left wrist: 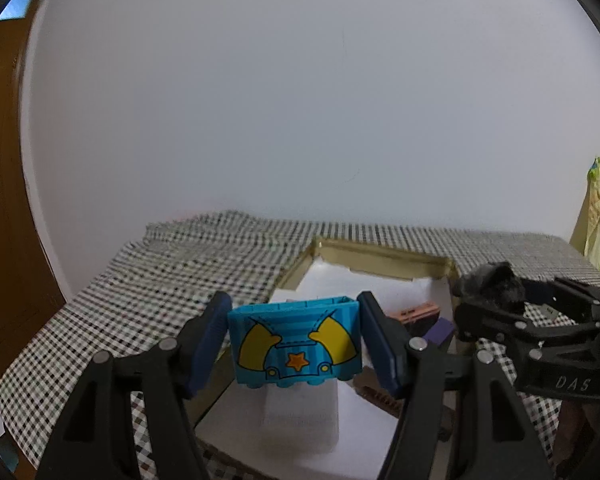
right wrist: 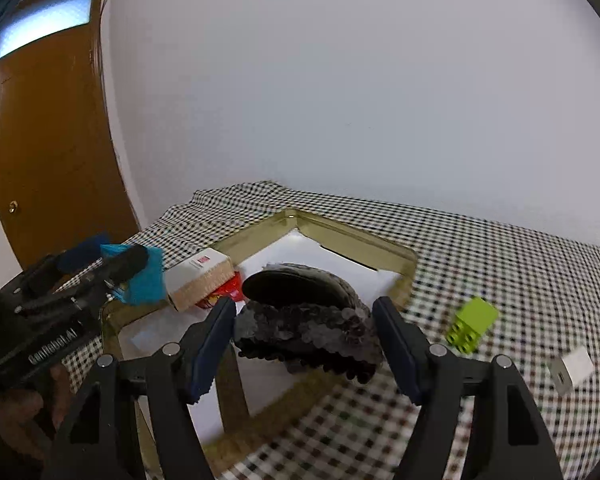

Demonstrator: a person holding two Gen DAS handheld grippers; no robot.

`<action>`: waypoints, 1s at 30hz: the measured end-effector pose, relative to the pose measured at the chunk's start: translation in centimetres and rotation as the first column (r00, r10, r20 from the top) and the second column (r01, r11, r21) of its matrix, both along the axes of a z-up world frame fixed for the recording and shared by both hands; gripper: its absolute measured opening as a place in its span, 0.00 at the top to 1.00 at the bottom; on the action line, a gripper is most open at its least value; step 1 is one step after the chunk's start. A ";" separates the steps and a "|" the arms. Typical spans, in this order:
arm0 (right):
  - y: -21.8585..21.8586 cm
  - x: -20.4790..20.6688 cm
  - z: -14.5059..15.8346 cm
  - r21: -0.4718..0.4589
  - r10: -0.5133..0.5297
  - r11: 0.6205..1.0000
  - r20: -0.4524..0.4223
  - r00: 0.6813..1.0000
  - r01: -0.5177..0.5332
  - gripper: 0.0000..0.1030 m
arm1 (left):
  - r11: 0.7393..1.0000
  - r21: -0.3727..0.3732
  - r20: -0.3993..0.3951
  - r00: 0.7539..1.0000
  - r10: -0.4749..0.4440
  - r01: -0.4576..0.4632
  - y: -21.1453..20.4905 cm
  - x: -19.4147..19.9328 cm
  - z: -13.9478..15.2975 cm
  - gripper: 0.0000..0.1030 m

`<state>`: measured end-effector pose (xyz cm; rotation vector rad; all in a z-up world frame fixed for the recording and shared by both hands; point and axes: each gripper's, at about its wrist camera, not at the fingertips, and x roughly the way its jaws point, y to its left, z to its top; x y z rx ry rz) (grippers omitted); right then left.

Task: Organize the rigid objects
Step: 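Lower the blue brick and speckled pouch into the tray and open both tools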

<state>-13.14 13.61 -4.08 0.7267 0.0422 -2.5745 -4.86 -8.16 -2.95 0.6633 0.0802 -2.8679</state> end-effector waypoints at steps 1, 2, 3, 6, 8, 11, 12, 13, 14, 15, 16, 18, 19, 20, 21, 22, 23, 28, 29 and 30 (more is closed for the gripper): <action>-0.5 -0.4 0.0 0.012 0.013 1.000 0.013 1.000 -0.013 0.29 | 1.000 0.003 0.018 1.000 -0.001 0.001 0.0 -0.4 -0.1 0.37; -0.9 -0.6 0.1 0.015 0.022 1.000 0.022 1.000 -0.022 0.29 | 1.000 0.005 0.033 0.999 0.000 0.000 -0.2 -0.8 -0.2 0.37; -1.3 -0.9 0.0 0.018 0.031 0.999 0.030 0.999 -0.032 0.29 | 1.000 0.006 0.043 0.999 0.005 -0.005 -0.4 -1.1 -0.3 0.37; -2.2 -1.2 -0.2 0.041 0.052 0.998 0.051 0.997 -0.054 0.29 | 1.000 -0.003 0.063 0.998 0.020 -0.020 -0.7 -2.2 -0.8 0.37; -2.9 -1.1 -0.4 0.048 0.060 0.997 0.060 0.996 -0.063 0.29 | 1.000 -0.003 0.071 0.997 0.024 -0.024 -1.1 -2.4 -1.1 0.37; -3.6 -1.1 -0.8 0.064 0.072 0.995 0.073 0.995 -0.077 0.29 | 1.000 -0.010 0.080 0.996 0.029 -0.029 -1.7 -2.1 -1.6 0.37; -3.8 -1.3 -0.9 0.071 0.073 0.994 0.075 0.995 -0.078 0.29 | 0.999 -0.013 0.084 0.996 0.030 -0.029 -2.0 -2.6 -2.0 0.37; -3.7 -1.4 -0.8 0.077 0.072 0.994 0.076 0.994 -0.078 0.29 | 0.999 -0.017 0.087 0.996 0.032 -0.031 -2.0 -2.7 -2.0 0.37; -4.0 -2.1 -1.0 0.080 0.072 0.994 0.080 0.994 -0.078 0.29 | 0.999 -0.021 0.090 0.995 0.033 -0.031 -2.2 -2.6 -1.9 0.37; -4.5 -3.1 -1.3 0.081 0.072 0.994 0.084 0.994 -0.079 0.29 | 0.999 -0.022 0.096 0.995 0.034 -0.032 -2.1 -2.0 -1.6 0.37; -4.4 -3.2 -1.2 0.083 0.073 0.993 0.088 0.993 -0.081 0.29 | 0.999 -0.024 0.100 0.994 0.039 -0.037 -2.2 -2.2 -1.6 0.37; -4.7 -3.3 -1.5 0.086 0.084 0.992 0.107 0.991 -0.093 0.29 | 0.998 -0.034 0.100 0.993 0.057 -0.054 -2.3 -2.9 -1.9 0.31; -4.7 -3.3 -1.5 0.079 0.089 0.992 0.117 0.989 -0.099 0.29 | 0.997 -0.033 0.101 0.992 0.071 -0.068 -2.5 -2.9 -1.9 0.24; -4.7 -3.5 -1.5 0.073 0.096 0.992 0.129 0.987 -0.106 0.29 | 0.996 -0.029 0.098 0.992 0.082 -0.079 -2.7 -2.8 -1.8 0.17; -4.6 -3.5 -1.5 0.069 0.098 0.992 0.129 0.987 -0.108 0.29 | 0.995 -0.026 0.091 0.991 0.093 -0.091 -2.9 -2.7 -1.8 0.13; -4.6 -3.6 -1.5 0.062 0.100 0.992 0.124 0.987 -0.108 0.28 | 0.994 -0.024 0.084 0.991 0.104 -0.103 -3.1 -2.4 -1.7 0.06; -4.4 -3.4 -1.4 0.053 0.106 0.992 0.120 0.987 -0.113 0.27 | 0.993 -0.022 0.077 0.990 0.116 -0.114 -3.2 -2.3 -1.5 0.01; -3.3 -2.3 -0.3 0.028 0.105 0.994 0.078 0.991 -0.107 0.22 | 0.993 -0.020 0.047 0.992 0.121 -0.120 -2.1 -1.2 -0.3 0.00; -3.1 -2.0 -0.1 0.021 0.104 0.994 0.074 0.992 -0.106 0.22 | 0.992 -0.021 0.047 0.991 0.125 -0.124 -1.7 -1.2 -0.1 0.00; -2.8 -1.8 0.2 0.012 0.103 0.995 0.072 0.992 -0.104 0.22 | 0.992 -0.018 0.048 0.991 0.125 -0.125 -1.4 -1.5 -0.1 0.00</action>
